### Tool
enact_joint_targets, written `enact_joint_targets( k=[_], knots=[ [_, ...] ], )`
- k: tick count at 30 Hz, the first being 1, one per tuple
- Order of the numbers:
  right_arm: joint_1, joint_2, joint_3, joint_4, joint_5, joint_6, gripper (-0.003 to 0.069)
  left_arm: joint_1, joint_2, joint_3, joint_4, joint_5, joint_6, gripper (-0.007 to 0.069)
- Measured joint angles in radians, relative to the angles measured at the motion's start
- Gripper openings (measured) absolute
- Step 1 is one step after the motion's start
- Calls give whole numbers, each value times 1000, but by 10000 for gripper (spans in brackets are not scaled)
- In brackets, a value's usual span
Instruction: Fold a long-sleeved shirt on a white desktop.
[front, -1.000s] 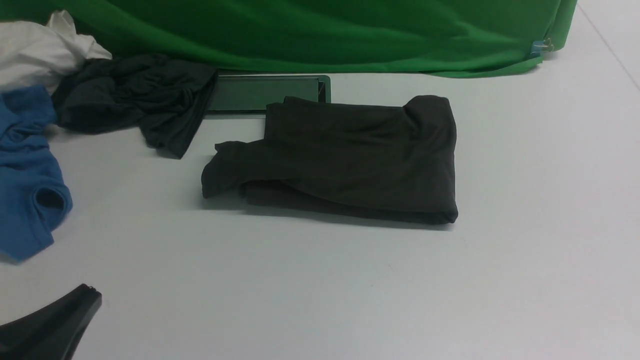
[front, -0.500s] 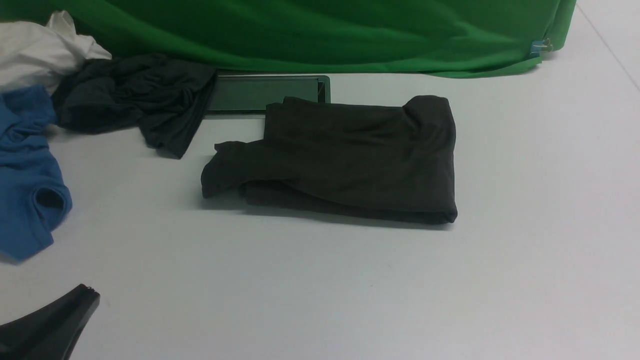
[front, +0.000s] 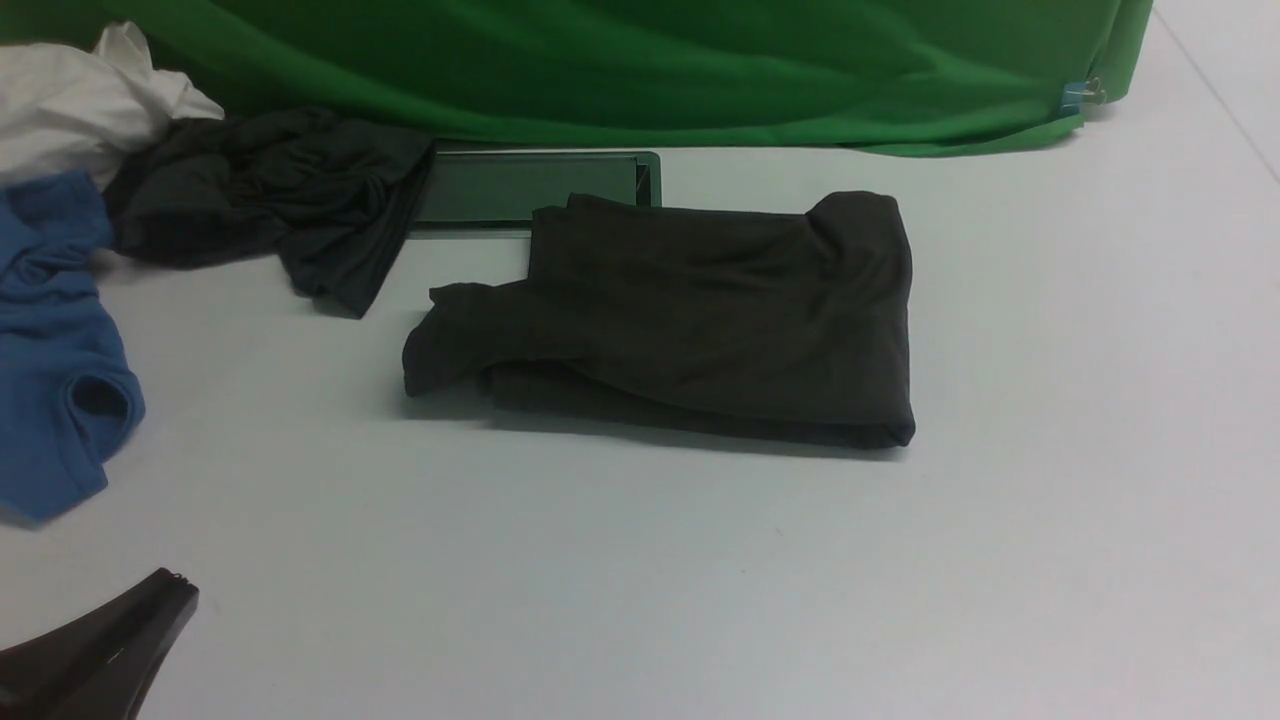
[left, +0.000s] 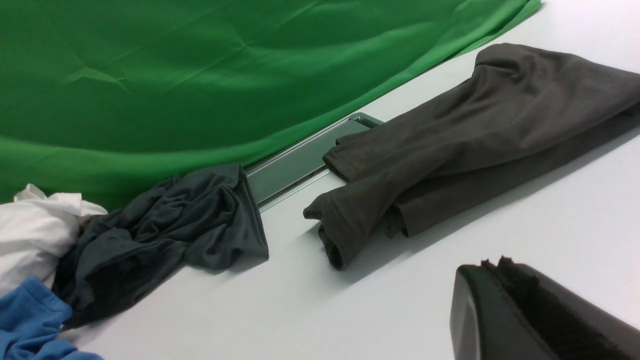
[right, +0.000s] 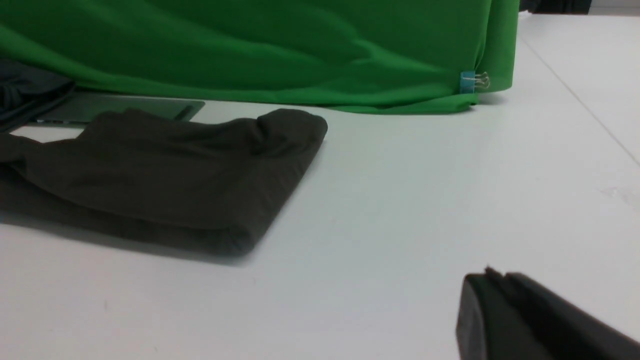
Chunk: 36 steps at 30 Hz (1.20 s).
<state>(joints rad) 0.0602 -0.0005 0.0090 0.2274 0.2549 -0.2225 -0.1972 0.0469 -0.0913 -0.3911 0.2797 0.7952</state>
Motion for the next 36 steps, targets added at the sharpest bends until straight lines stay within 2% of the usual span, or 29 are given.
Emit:
enact_joint_targets(
  k=[27,28,30,31,32,33,36],
  knots=[
    [0,-1,0,2,-1,2,93,0,0,0,0,-7,0,20],
    [0,-1,0,2,-1,2,94,0,0,1,-1,-23,-13,20],
    [0,-1,0,2,-1,2,95,3,0,10,2,-114,-146,20],
    [0,-1,0,2,-1,2,97,5,0,11,2,-125,-162,20],
    [0,-1,0,2,-1,2,99,21,0,23,27,-210,-272,20],
    [0,-1,0,2,-1,2,101,35,0,31,51,-255,-324,20],
    [0,-1,0,2,-1,2,104,95,0,53,119,-328,-414,20]
  ],
)
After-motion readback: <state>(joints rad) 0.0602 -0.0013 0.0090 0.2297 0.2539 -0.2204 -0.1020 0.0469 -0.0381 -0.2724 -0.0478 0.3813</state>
